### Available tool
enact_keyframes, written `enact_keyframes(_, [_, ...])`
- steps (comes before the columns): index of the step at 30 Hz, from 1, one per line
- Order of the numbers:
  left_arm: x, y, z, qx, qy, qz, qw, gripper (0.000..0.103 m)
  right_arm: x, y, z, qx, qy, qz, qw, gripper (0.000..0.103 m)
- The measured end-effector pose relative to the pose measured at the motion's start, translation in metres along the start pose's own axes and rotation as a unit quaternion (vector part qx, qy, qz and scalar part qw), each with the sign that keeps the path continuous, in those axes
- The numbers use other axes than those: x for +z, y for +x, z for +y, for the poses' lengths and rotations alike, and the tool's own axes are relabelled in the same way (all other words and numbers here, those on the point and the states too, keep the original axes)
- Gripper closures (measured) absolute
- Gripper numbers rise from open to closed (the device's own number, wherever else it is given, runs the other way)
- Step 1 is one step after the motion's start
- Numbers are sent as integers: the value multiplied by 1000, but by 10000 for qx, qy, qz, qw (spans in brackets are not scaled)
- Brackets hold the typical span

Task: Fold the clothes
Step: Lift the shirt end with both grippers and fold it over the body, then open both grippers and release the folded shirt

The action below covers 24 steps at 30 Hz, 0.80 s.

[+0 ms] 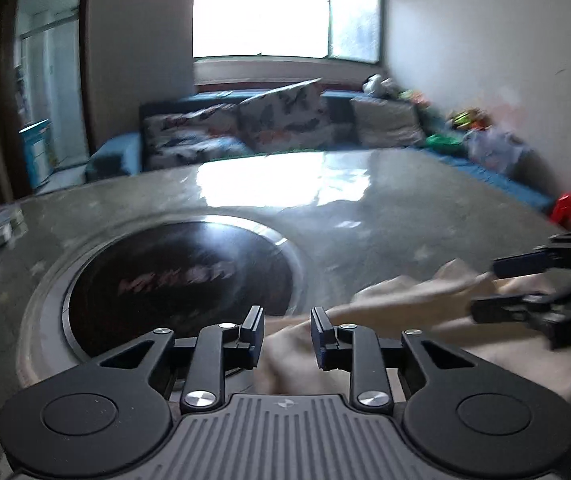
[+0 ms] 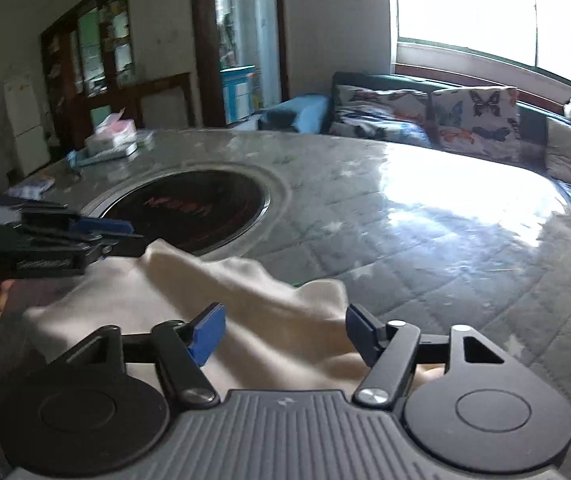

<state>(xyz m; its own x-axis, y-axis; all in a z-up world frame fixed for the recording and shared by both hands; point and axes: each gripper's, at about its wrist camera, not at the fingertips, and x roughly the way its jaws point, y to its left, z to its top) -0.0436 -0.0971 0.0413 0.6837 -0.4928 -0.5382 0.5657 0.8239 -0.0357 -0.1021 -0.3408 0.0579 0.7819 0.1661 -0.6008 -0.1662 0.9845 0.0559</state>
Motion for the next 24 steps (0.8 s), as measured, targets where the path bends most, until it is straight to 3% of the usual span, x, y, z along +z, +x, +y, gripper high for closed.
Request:
enact_keyframes(1, [2, -1, -4, -127, 5, -4, 9999, 74, 0, -2, -4, -16, 62, 8, 10000, 43])
enact_keyframes(3, [4, -1, -11, -332, 10, 8, 9994, 58, 1, -7, -11, -48, 187, 23, 9998, 52])
enact_keyframes(7, [7, 11, -24, -481, 59, 117, 9988, 42, -8, -22, -24, -183, 306, 27, 9994, 56])
enact_keyframes(9, [7, 17, -27, -496, -4, 195, 9986, 25, -14, -30, -33, -279, 392, 33, 9988, 57])
enact_keyframes(11, [6, 22, -30, -489, -36, 255, 9985, 24, -21, -37, -44, -373, 544, 70, 9978, 61])
enact_keyframes(14, [1, 26, -33, -395, 9, 280, 9988, 12, -30, -43, -57, -436, 750, 139, 9961, 68])
enact_keyframes(22, [-7, 29, -41, -157, 178, 286, 9993, 7, -34, -37, -67, -326, 949, 122, 9949, 81])
enact_keyframes(24, [-9, 27, -42, -100, 205, 270, 9994, 5, -34, -31, -65, -311, 956, 145, 9948, 90])
